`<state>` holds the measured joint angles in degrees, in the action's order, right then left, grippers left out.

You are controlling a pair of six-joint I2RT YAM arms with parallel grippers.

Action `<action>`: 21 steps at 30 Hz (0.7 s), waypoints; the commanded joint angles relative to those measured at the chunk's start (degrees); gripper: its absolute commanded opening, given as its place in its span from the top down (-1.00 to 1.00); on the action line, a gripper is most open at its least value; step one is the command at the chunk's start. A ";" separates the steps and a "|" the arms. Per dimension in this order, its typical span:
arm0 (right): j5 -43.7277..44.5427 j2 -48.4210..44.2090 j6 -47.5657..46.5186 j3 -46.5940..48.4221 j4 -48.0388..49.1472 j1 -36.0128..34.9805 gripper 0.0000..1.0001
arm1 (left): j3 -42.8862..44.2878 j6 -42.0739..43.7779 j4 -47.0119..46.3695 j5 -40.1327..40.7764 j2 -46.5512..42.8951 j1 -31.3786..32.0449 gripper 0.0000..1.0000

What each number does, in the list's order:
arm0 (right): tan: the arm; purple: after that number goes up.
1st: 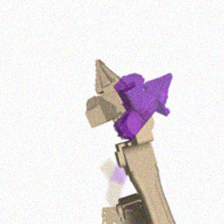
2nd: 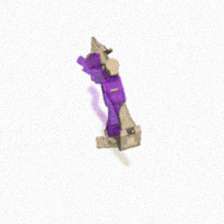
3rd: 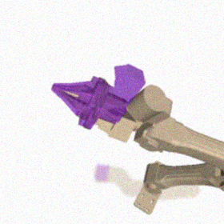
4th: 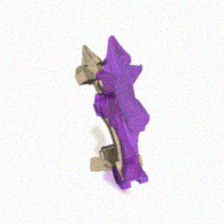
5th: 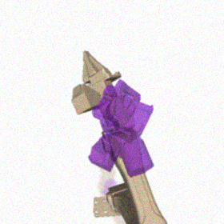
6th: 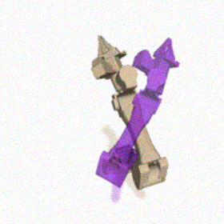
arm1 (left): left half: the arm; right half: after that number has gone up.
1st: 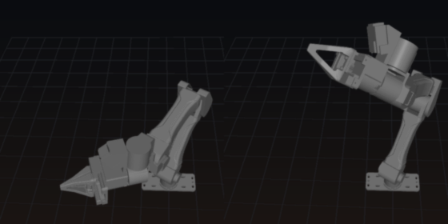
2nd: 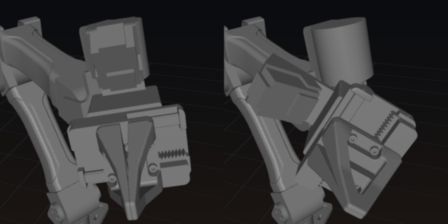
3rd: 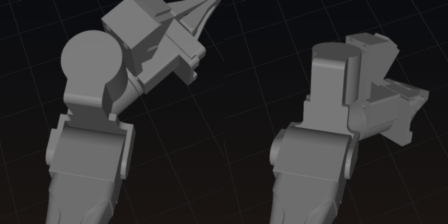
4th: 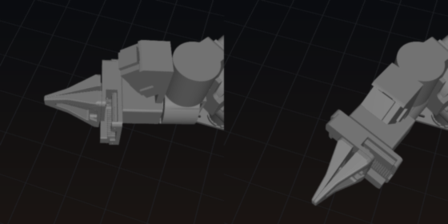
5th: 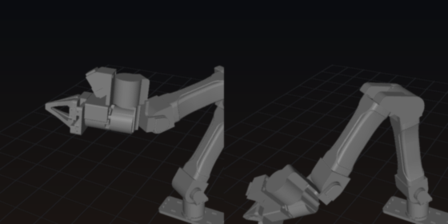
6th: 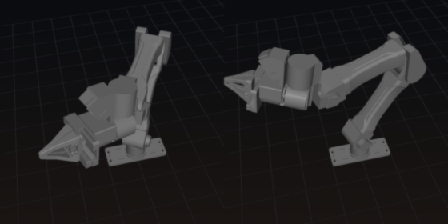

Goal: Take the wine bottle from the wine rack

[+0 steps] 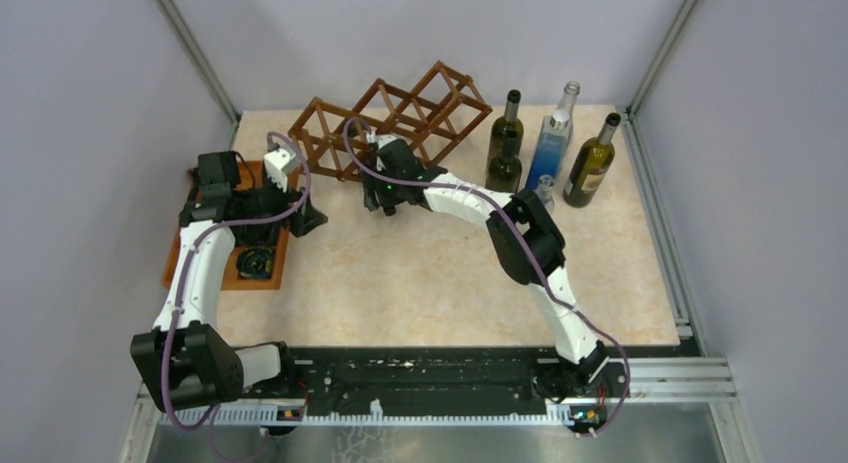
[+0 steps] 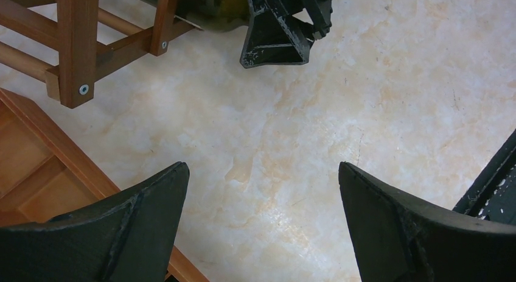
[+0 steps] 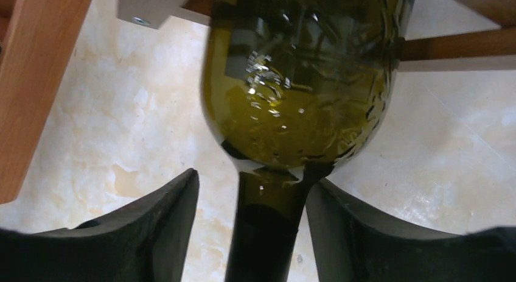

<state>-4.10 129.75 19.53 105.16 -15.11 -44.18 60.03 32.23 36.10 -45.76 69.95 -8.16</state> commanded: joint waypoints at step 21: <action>3.80 -17.38 5.63 -16.18 13.83 -1.95 1.00 | -1.76 3.79 -0.39 -2.74 -2.01 -0.53 -0.97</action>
<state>-1.50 121.23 24.21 86.50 -6.61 -45.36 58.96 34.26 36.36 -47.18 68.97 -8.21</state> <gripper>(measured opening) 0.332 0.987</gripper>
